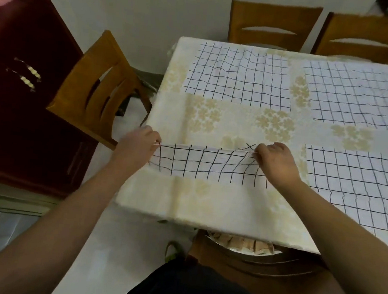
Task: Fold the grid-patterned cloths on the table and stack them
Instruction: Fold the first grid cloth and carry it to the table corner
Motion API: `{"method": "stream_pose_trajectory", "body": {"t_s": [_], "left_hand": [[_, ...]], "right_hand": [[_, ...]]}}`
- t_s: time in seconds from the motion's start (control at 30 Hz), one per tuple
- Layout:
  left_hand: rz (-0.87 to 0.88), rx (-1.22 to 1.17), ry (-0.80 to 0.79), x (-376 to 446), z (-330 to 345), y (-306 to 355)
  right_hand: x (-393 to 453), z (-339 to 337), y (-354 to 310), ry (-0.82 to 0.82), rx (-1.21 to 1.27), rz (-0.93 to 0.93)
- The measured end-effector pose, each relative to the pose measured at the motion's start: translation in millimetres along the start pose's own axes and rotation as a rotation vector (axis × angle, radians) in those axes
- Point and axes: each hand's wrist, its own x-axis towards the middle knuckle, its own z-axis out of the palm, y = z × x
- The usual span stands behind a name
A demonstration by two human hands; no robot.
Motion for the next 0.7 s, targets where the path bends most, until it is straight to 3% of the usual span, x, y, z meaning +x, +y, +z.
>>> {"method": "stream_pose_trajectory", "body": {"t_s": [0.17, 0.3, 0.43, 0.7], "left_hand": [[0.085, 0.007, 0.310, 37.3, -15.7, -2.6], [0.121, -0.020, 0.388, 41.4, -7.3, -10.7], [0.167, -0.078, 0.271, 17.7, 27.3, -18.9], [-0.024, -0.107, -0.119, -34.3, 96.4, -15.2]], "right_hand": [[2.1, -33.4, 12.7, 0.141, -0.029, 0.059], [-10.5, -50.2, 12.3, 0.299, 0.041, 0.054], [-51.4, -26.2, 5.3, 0.246, 0.079, 0.043], [-128.1, 36.9, -35.5, -0.244, 0.059, 0.055]]}}
